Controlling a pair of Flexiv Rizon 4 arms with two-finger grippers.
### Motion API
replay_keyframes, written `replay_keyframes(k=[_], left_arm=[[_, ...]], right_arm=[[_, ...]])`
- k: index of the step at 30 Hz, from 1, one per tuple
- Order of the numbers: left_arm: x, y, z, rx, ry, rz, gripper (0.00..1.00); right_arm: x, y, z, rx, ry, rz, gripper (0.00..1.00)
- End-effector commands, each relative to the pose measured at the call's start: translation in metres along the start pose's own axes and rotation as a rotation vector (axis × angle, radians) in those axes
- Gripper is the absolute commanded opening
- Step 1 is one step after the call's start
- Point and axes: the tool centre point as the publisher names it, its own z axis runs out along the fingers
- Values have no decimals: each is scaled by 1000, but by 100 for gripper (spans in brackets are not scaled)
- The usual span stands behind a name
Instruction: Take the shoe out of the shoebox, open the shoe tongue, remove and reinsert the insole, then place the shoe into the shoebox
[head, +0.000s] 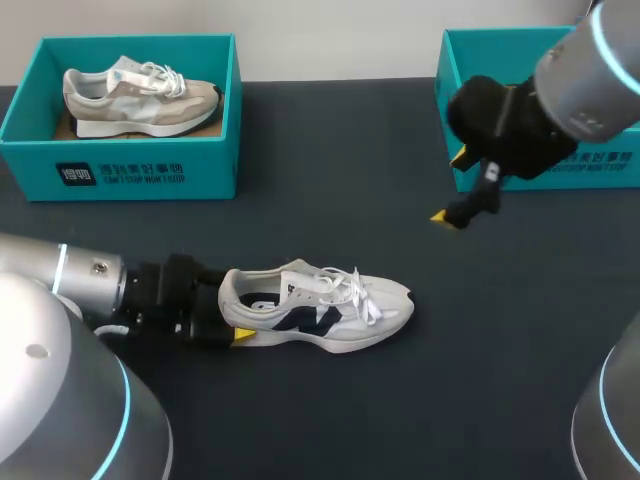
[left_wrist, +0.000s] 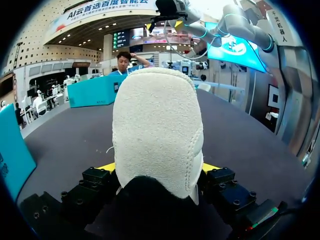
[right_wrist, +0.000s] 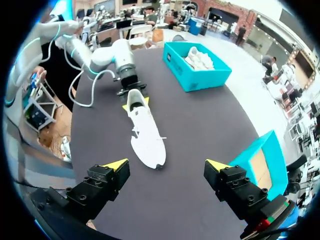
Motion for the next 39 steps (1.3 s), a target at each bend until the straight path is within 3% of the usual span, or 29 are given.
replay_keyframes(k=[1,4,23,26,27,29,32,39], left_arm=[[-1,3,3,-2,1,0,0],[-1,3,3,-2,1,0,0],[-1,3,3,-2,1,0,0],[-1,3,3,-2,1,0,0],[-1,3,3,-2,1,0,0],[-1,3,3,-2,1,0,0],[-1,3,3,-2,1,0,0],[-1,3,3,-2,1,0,0]], right_arm=[[11,34,25,173,-144,608,100],[19,42,37,130,-123,682,100],[19,42,37,130,-123,682,100],[15,57,52,144,-194,804,100],[15,61,59,188,-216,839,100],[16,69,67,174,-246,917,100],[21,84,83,272,-316,968,100],[42,93,118,294,-374,1110,100]])
